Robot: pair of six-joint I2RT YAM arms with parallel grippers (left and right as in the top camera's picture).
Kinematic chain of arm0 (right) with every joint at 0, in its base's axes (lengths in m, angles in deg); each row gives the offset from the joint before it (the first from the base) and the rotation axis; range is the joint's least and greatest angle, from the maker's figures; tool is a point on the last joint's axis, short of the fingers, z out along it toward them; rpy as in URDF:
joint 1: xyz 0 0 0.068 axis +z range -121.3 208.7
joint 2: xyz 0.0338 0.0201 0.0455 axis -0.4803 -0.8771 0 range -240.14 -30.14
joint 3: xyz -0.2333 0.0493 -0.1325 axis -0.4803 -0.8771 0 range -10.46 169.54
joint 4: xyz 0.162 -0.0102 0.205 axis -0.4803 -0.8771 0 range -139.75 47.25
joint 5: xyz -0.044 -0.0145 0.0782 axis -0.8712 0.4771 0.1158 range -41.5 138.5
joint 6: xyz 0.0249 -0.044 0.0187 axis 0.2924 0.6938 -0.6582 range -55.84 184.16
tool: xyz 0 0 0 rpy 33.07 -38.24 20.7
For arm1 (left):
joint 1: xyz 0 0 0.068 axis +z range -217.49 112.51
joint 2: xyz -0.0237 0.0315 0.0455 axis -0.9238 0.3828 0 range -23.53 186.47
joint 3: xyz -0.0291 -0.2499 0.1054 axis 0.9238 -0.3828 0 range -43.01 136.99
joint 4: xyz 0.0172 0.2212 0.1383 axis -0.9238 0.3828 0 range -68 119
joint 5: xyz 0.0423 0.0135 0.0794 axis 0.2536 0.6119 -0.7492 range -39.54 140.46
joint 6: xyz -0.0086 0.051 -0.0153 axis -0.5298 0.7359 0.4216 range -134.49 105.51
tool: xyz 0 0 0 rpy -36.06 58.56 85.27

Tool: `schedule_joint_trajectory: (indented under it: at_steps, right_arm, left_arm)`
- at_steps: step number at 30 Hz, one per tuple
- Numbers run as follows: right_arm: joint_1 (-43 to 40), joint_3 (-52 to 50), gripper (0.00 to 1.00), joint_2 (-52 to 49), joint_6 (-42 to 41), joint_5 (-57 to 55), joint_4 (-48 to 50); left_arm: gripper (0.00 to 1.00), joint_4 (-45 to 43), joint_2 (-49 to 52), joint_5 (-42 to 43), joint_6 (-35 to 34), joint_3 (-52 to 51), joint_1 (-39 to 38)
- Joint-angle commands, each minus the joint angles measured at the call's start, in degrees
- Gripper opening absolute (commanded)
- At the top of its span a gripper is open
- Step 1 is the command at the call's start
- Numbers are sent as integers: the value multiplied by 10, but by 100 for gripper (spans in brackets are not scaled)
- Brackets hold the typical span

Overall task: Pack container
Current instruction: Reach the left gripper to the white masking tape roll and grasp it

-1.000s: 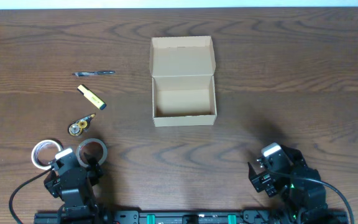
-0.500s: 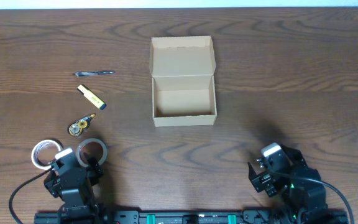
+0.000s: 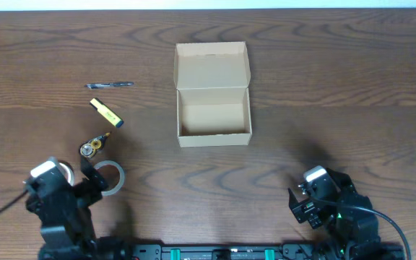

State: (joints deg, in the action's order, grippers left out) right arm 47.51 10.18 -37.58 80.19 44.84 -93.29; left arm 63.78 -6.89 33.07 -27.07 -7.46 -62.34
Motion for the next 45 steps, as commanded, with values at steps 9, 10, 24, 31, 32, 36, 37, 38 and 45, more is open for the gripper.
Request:
schedule_joint_trajectory:
  at_steps: [9,10,24,31,32,36,37,38,45]
  right_arm:
    - [-5,-2,99,3,-1,-4,0]
    - [-5,-2,99,3,-1,-4,-1]
    - [-5,-2,99,3,-1,-4,0]
    - [-5,-2,99,3,-1,-4,-1]
    - [-5,-2,99,3,-1,-4,-1]
    - [-5,-2,99,3,-1,-4,0]
    - [-5,-2,99,3,-1,-4,0]
    - [-5,-2,99,3,-1,-4,-1]
    - [-5,-2,99,3,-1,-4,-1]
  left_arm:
    - [95,221,319,-222,-392,214,1]
    - [95,220,340,-220,-393,223,1]
    - [95,224,424,-201,-508,226,149]
    - [95,150,495,-124,-509,155,244]
    - [95,130,506,-113,-509,140,247]
    - [95,76,552,-86,-516,108,249]
    - [95,74,570,-82,-535,107,249]
    - [96,74,585,-79,-553,107,249]
    - [95,33,672,-42,-584,107,249]
